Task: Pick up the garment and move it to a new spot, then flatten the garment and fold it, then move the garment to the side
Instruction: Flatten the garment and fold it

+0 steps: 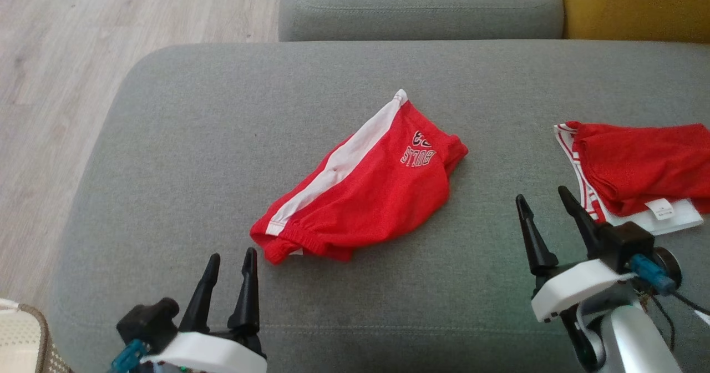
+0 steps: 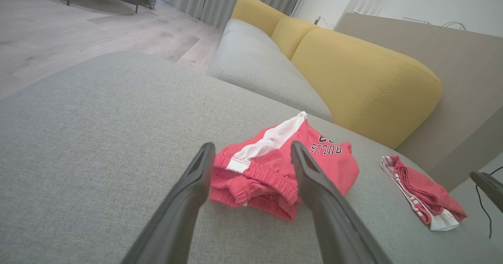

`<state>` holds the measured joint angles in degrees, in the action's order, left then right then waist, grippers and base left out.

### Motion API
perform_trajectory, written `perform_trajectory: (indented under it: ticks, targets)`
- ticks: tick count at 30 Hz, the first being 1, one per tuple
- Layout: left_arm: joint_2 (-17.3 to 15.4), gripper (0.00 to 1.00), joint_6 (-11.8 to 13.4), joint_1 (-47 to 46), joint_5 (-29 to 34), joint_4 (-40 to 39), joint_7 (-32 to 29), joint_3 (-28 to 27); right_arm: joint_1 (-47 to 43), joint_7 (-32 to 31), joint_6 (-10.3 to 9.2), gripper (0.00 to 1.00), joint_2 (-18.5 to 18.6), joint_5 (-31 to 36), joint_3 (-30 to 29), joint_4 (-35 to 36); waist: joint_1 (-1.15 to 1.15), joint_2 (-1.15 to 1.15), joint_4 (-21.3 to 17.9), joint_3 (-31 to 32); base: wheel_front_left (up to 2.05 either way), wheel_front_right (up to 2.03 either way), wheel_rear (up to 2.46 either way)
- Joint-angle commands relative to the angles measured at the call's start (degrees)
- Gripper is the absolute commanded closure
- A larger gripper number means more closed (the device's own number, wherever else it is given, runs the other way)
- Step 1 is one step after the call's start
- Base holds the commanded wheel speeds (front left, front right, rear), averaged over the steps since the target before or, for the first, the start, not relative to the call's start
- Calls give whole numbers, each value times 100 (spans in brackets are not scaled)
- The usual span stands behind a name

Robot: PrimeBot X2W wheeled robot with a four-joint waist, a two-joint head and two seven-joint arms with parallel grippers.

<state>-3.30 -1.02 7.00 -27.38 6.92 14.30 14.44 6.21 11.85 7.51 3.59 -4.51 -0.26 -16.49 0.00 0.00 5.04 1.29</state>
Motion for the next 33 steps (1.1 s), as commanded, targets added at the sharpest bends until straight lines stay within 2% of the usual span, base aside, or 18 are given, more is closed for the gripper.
perform_trajectory:
  ticks: [1, 5, 11, 20, 26, 33]
  targets:
    - [41, 0, 3, -219, -54, -218, 70, -112, 141, -59, -2, 0, -39, -6, 55, 236, 0, 0, 28, -16, 0, 0, 0]
    - [41, 0, -5, -299, -66, -218, 70, -24, 188, -334, -2, 0, -64, -340, -76, 149, 0, 0, 128, -136, 0, 0, 0]
    - [42, 0, -52, -457, -95, -139, 70, 95, 589, -860, -2, 0, -69, -1642, -160, -307, 0, 0, 423, -439, 0, 0, 0]
    - [42, 0, -137, -723, -161, 76, 70, 242, 1589, -1834, -2, 0, -70, -3488, -556, -1688, 0, 0, 1013, -898, 0, 0, 0]
    - [42, 0, -140, -850, -243, 172, 70, 321, 2168, -2069, -2, 0, -70, -3999, -822, -2390, 0, 0, 1341, -1047, 0, 0, 0]
    - [42, 0, -174, -910, -284, 186, 70, 374, 2672, -2265, -2, 0, -71, -4415, -1080, -3056, 0, 0, 1550, -1139, 0, 0, 0]
